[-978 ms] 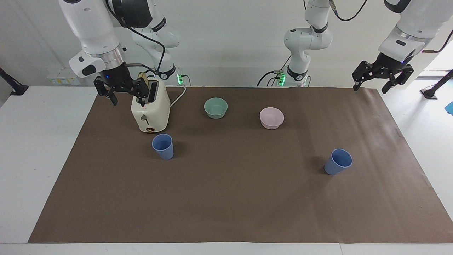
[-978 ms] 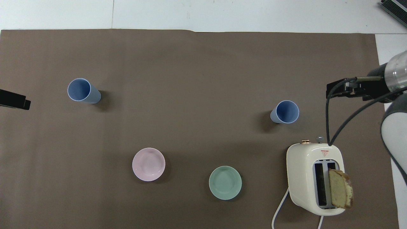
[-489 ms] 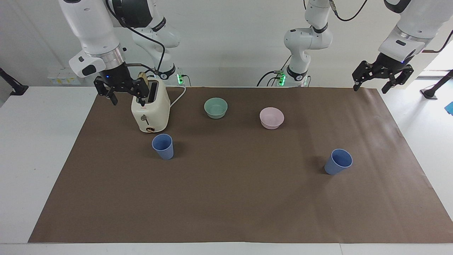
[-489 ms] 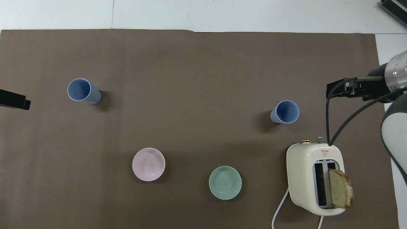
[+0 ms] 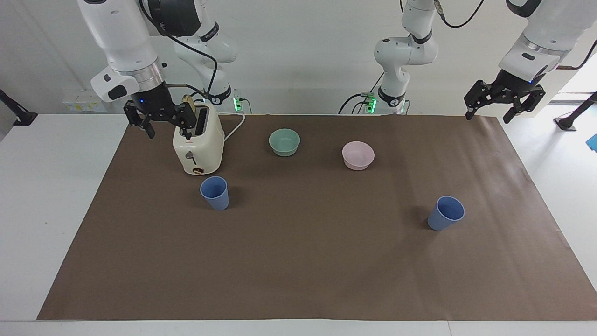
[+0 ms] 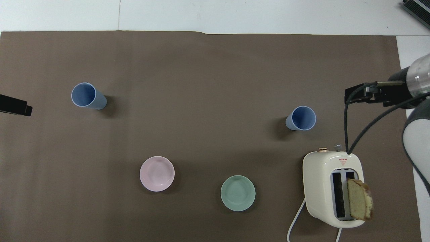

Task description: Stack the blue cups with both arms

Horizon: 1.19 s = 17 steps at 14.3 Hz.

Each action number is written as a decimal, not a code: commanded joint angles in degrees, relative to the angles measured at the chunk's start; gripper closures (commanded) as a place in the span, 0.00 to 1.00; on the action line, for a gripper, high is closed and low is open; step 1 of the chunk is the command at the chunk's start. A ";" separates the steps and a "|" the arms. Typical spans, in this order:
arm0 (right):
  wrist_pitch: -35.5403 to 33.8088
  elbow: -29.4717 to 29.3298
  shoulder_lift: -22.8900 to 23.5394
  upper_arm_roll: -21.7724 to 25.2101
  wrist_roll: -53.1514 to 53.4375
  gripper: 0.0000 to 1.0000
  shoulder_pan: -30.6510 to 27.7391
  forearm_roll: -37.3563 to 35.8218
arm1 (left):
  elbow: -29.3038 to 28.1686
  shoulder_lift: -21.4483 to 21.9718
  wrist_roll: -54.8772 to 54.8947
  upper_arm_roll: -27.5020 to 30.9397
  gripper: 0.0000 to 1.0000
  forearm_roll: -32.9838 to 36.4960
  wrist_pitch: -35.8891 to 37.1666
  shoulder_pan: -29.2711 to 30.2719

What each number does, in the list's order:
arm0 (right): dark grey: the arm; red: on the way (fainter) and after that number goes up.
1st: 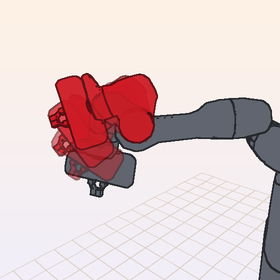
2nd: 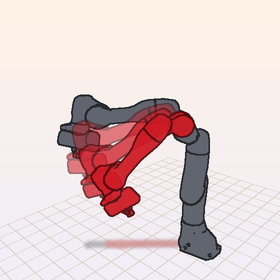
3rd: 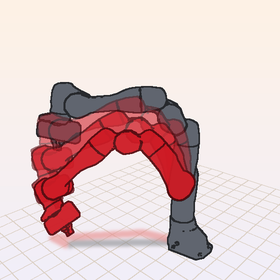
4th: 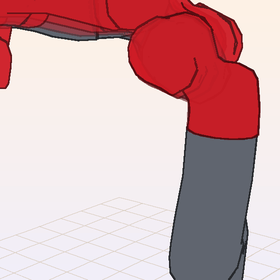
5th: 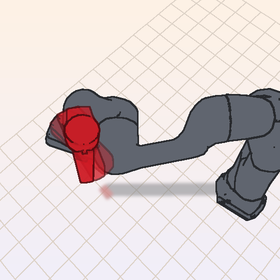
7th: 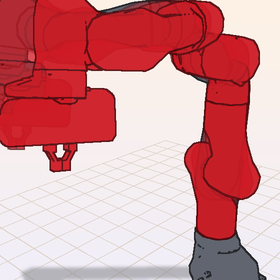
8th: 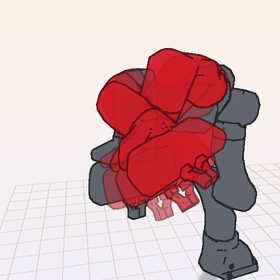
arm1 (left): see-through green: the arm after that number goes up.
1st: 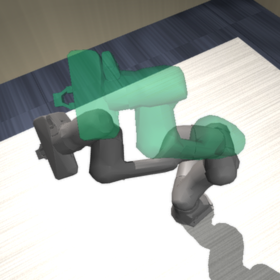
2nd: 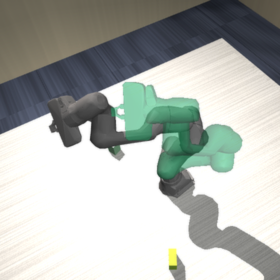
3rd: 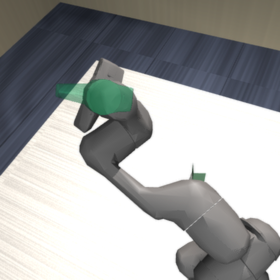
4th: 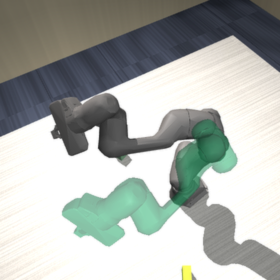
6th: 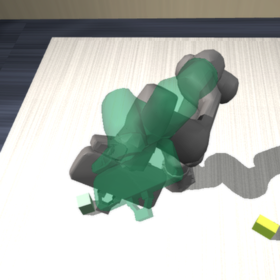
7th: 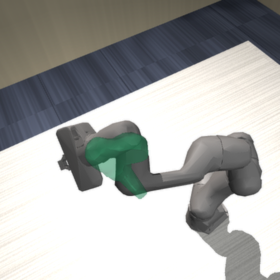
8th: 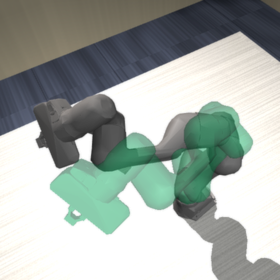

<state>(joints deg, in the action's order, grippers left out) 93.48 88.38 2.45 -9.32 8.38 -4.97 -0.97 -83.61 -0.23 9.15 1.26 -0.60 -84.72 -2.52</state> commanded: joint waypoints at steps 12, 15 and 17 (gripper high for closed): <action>0.73 1.88 -1.57 -0.26 -1.35 0.00 -1.01 0.44 | -1.38 0.94 0.69 -0.29 0.00 0.43 -2.02 -0.29; 0.73 1.88 -1.57 -0.26 -1.44 0.00 -1.01 0.35 | -1.38 0.67 0.78 -0.20 0.00 -0.10 -3.87 -0.11; 0.73 1.88 -1.57 -0.26 -1.44 0.00 -1.01 0.44 | -1.38 0.59 0.69 -0.20 0.00 -0.71 -6.15 -0.03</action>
<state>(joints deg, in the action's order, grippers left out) 93.48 88.44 2.42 -9.25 8.38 -5.09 -0.95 -83.63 -0.28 9.16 0.87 -0.75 -88.13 -2.63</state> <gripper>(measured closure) 0.000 0.000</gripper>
